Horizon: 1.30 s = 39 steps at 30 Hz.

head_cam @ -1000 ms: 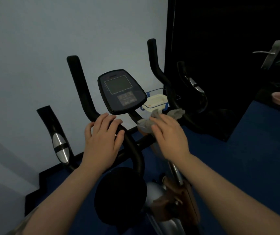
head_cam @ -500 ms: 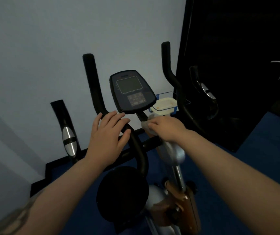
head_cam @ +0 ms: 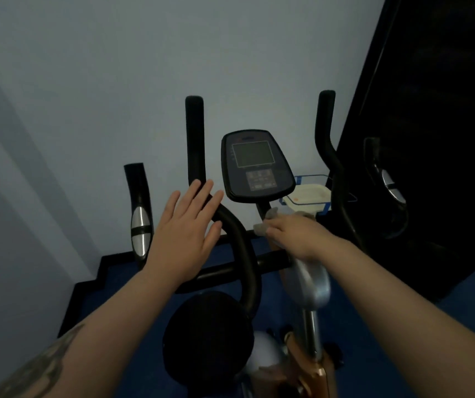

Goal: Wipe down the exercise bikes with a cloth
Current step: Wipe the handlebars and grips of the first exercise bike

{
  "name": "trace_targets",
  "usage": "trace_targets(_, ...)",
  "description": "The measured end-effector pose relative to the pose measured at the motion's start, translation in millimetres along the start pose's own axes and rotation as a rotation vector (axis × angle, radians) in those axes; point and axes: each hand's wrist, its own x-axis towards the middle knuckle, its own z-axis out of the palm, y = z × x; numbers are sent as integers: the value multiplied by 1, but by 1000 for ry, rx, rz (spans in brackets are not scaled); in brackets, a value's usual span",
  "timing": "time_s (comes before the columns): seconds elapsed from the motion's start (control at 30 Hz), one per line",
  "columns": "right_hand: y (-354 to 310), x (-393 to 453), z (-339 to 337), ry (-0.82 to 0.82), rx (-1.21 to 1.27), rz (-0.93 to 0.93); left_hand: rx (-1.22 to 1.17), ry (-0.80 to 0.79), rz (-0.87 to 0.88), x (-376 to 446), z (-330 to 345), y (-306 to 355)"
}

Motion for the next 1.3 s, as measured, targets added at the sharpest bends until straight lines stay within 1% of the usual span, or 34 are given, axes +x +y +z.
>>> trace_targets(0.1,7,-30,18,248,88,-63,-16,15,-16,0,1,0)
trace_targets(0.13,7,-36,23,316,83,-81,-17,15,-14,0,1,0)
trace_targets(0.17,6,-35,24,347,71,-89,-19,18,-13,0,2,0)
trace_targets(0.2,5,-29,23,334,59,-83,-21,24,-13,0,2,0)
trace_targets(0.23,3,-20,18,273,38,-69,-23,27,-12,0,3,0)
trace_targets(0.33,-6,13,4,11,-54,-23,-24,29,-14,0,3,0)
trace_targets(0.37,-8,20,2,-35,-69,-21,-29,30,-15,0,3,-1)
trace_targets(0.43,-7,17,4,-8,-105,-32,-43,28,-14,0,3,-1)
trace_targets(0.47,-5,7,8,57,-90,-34,-48,29,-16,0,3,-1)
trace_targets(0.5,-1,-7,15,168,-34,-39,-50,32,-17,0,3,-2)
trace_targets(0.57,5,-39,32,450,102,-80,-51,40,-17,-1,4,-2)
trace_targets(0.6,5,-52,39,556,150,-113,-54,44,-16,0,4,-2)
trace_targets(0.63,6,-59,45,630,166,-141,-61,49,-13,0,5,-2)
trace_targets(0.67,6,-60,48,663,144,-153,-72,53,-10,0,5,-2)
trace_targets(0.7,5,-56,45,647,101,-151,-86,52,-6,0,5,-2)
trace_targets(0.73,2,-47,38,578,63,-135,-97,49,-1,0,5,-2)
trace_targets(0.77,0,-35,29,481,32,-109,-105,44,1,0,5,-2)
trace_targets(0.83,-8,-14,10,237,-25,-46,-105,38,2,1,4,-1)
trace_targets(0.87,-10,-8,7,163,-55,-42,-103,39,2,1,4,-1)
trace_targets(0.9,-12,-9,8,157,-86,-61,-105,43,3,1,5,-1)
trace_targets(0.93,-14,-17,11,201,-101,-90,-112,47,2,0,5,-2)
trace_targets(1.07,-24,-72,45,646,-34,-263,-139,59,15,0,9,-5)
trace_targets(1.1,-24,-77,54,730,-17,-287,-144,59,12,0,9,-5)
trace_targets(1.13,-23,-79,59,775,-11,-288,-146,58,8,1,9,-5)
trace_targets(1.17,-24,-78,59,768,-14,-285,-147,56,5,1,9,-5)
trace_targets(1.2,-26,-73,53,722,-29,-275,-146,55,5,1,9,-4)
trace_targets(1.27,-28,-56,39,560,-92,-227,-148,54,10,0,8,-3)
trace_targets(1.3,-29,-48,34,529,-140,-212,-152,51,13,-1,7,-3)
